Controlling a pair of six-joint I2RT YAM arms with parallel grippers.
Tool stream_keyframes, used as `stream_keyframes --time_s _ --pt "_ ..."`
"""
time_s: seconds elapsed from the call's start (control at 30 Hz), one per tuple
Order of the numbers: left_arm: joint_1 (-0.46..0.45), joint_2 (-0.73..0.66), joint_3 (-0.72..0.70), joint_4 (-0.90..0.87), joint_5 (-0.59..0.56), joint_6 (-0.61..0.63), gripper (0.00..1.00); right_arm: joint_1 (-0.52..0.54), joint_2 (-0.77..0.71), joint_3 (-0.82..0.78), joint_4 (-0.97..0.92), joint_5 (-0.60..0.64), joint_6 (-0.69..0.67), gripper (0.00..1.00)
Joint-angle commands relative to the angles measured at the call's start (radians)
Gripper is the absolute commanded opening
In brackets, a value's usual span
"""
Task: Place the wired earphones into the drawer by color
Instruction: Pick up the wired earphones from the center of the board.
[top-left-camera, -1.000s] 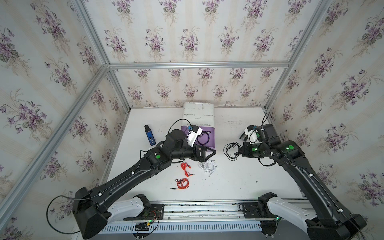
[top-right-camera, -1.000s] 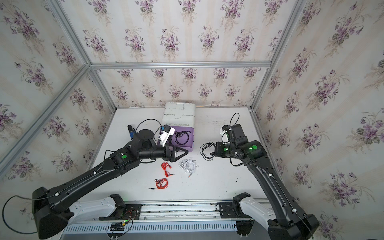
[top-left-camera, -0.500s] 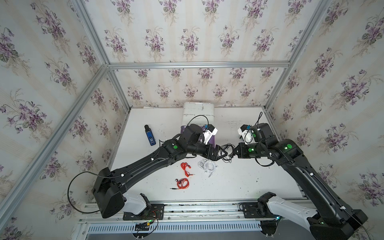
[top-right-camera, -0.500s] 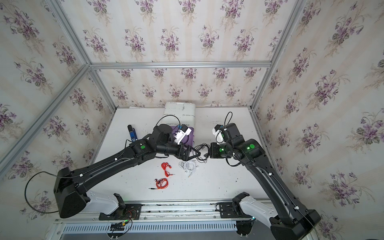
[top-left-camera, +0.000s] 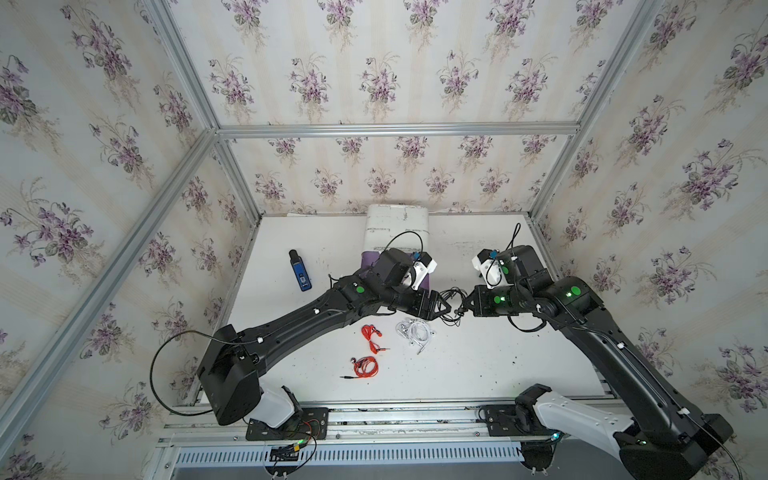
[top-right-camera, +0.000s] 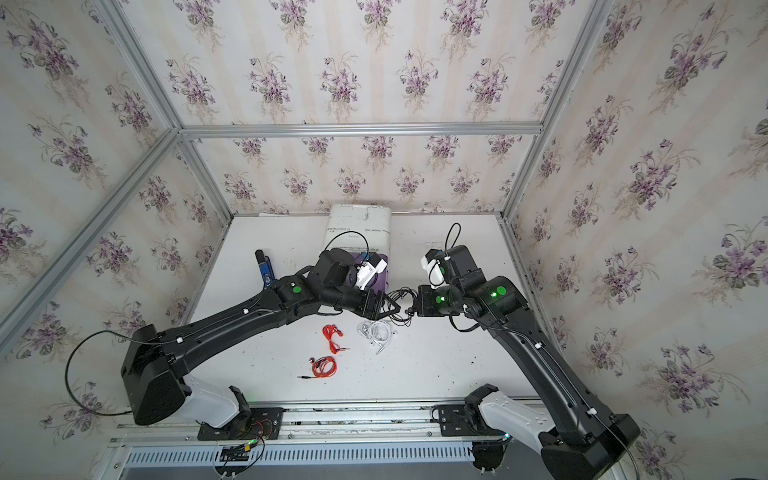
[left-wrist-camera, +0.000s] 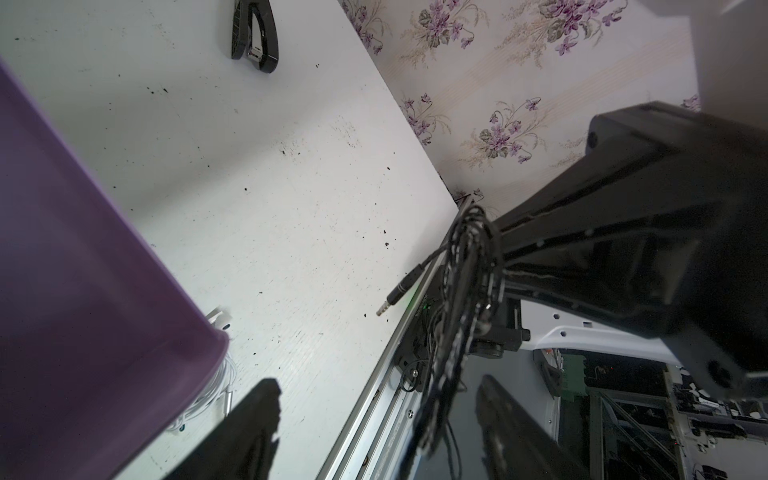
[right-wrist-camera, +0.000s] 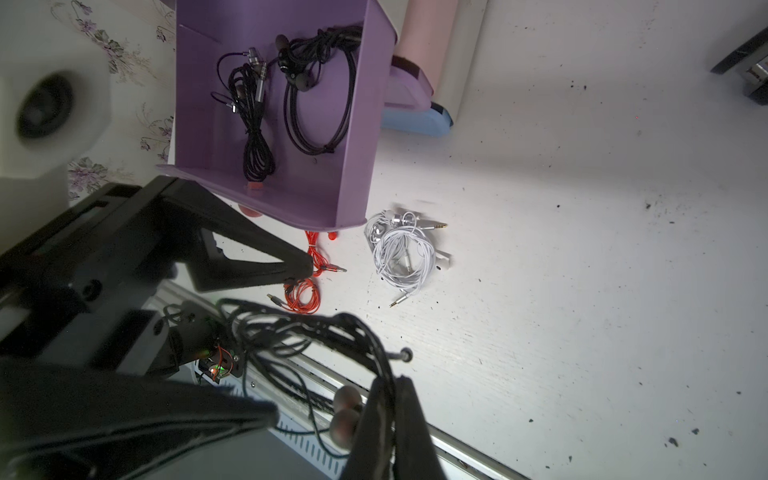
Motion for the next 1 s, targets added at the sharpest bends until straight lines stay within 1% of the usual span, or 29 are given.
stream_keyframes --time_s 0.0,0.23,0.3,0.4,0.53,0.6,0.67,0.73,0.87,0.97 --pt "0.0 0.005 0.006 0.025 -0.007 -0.001 0.56 0.004 0.004 0.003 0.019 -0.004 0.008 0.0" --pt "-0.001 0.01 0.012 0.024 -0.024 -0.007 0.33 0.01 0.009 0.0 0.026 -0.002 0.011 0.0" --pt "-0.002 0.011 0.015 0.022 -0.024 -0.006 0.28 0.009 0.011 -0.001 0.028 -0.004 0.011 0.0" --pt "-0.003 0.014 0.02 0.026 -0.017 -0.013 0.16 0.01 0.016 -0.006 0.037 -0.013 0.013 0.0" --pt "-0.006 0.017 0.026 0.024 -0.012 -0.021 0.1 0.01 0.025 -0.006 0.053 -0.027 0.012 0.0" --pt "-0.007 0.013 0.027 0.018 -0.008 -0.02 0.05 0.01 0.03 -0.003 0.059 -0.032 0.011 0.0" --pt "-0.008 0.006 0.03 0.012 -0.007 -0.019 0.0 0.01 0.035 0.0 0.065 -0.036 0.01 0.05" --pt "-0.008 -0.006 0.035 0.002 -0.008 -0.019 0.0 0.01 0.039 0.002 0.075 -0.041 0.01 0.14" --pt "-0.006 -0.027 0.046 -0.02 -0.012 -0.013 0.0 0.01 0.042 0.006 0.094 -0.047 0.005 0.27" --pt "-0.006 -0.039 0.048 -0.033 -0.011 -0.01 0.0 0.01 0.042 0.022 0.099 -0.051 -0.001 0.32"
